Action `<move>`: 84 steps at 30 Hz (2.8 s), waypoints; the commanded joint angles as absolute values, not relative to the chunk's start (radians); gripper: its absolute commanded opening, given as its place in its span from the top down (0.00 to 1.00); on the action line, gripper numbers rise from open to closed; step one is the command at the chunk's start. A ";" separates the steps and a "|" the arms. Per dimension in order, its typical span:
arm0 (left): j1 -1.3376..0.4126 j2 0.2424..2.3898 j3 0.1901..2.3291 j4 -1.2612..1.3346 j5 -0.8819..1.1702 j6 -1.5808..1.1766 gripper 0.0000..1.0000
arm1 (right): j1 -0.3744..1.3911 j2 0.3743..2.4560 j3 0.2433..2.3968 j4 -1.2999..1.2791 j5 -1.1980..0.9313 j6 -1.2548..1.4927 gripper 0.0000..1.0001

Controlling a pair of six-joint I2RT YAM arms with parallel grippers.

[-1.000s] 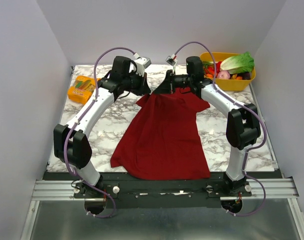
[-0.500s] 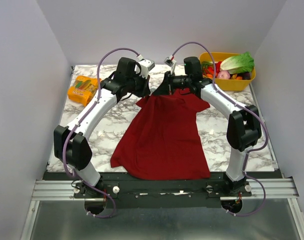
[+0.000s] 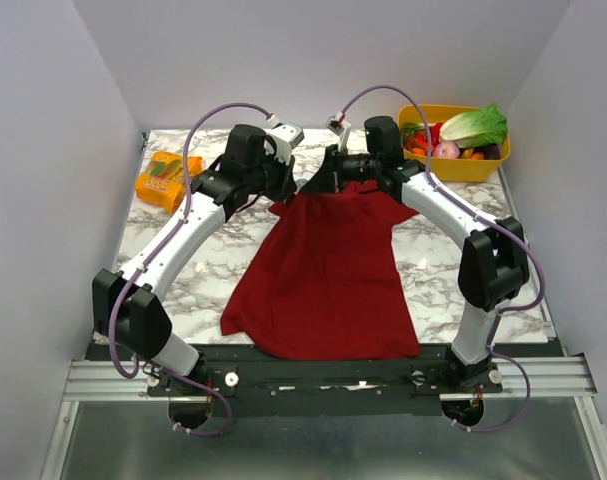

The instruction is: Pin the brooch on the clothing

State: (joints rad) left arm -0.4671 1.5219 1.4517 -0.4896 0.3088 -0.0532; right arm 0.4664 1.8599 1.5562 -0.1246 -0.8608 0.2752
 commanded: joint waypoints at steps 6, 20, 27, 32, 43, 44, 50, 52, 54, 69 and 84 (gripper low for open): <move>-0.500 1.414 1.353 -0.365 0.436 -0.133 1.00 | 0.479 1.861 1.517 -0.028 -0.699 0.325 1.00; -0.388 1.348 1.233 -0.284 0.509 -0.199 1.00 | 0.479 1.862 1.503 -0.009 -0.700 0.342 1.00; -0.350 1.324 1.193 -0.247 0.537 -0.219 1.00 | 0.479 1.868 1.505 0.028 -0.696 0.350 1.00; -0.327 1.310 1.161 -0.230 0.551 -0.232 1.00 | 0.477 1.871 1.505 0.032 -0.693 0.350 0.99; -0.293 1.278 1.121 -0.207 0.549 -0.239 1.00 | 0.476 1.882 1.511 0.054 -0.709 0.357 0.82; -0.291 1.278 1.118 -0.209 0.546 -0.241 1.00 | 0.477 1.881 1.508 0.058 -0.712 0.359 0.72; -0.278 1.279 1.115 -0.213 0.520 -0.238 1.00 | 0.477 1.844 1.479 0.080 -0.698 0.347 0.34; -0.275 1.284 1.118 -0.215 0.519 -0.238 1.00 | 0.477 1.833 1.473 0.081 -0.677 0.345 0.28; -0.272 1.290 1.123 -0.216 0.517 -0.236 1.00 | 0.477 1.810 1.459 0.084 -0.663 0.341 0.20; -0.268 1.307 1.150 -0.244 0.488 -0.222 1.00 | 0.471 1.695 1.350 0.112 -0.586 0.322 0.00; -0.244 1.468 1.459 -0.517 0.083 -0.181 1.00 | 0.460 1.490 1.051 0.017 -0.430 0.308 0.00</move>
